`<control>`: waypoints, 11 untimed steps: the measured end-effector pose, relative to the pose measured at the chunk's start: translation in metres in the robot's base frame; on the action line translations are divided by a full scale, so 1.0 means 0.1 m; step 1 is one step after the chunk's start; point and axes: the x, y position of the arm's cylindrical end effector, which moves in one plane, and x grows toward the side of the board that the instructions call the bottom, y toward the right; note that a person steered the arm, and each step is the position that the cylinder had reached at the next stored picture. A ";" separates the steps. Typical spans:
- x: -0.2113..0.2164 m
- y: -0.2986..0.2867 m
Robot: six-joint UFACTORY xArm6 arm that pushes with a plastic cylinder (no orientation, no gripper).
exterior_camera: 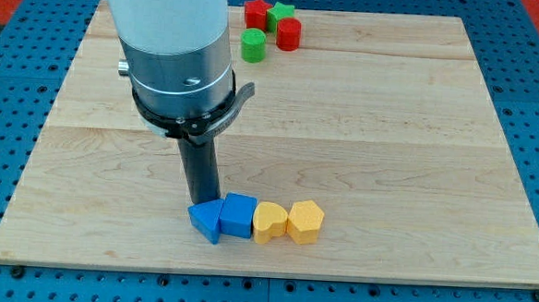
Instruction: Slightly move the green star to the top of the green circle
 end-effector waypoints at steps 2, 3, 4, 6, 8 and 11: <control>-0.02 0.00; -0.40 0.01; -1.03 0.24; -2.12 1.85; -3.47 1.75; -3.46 0.38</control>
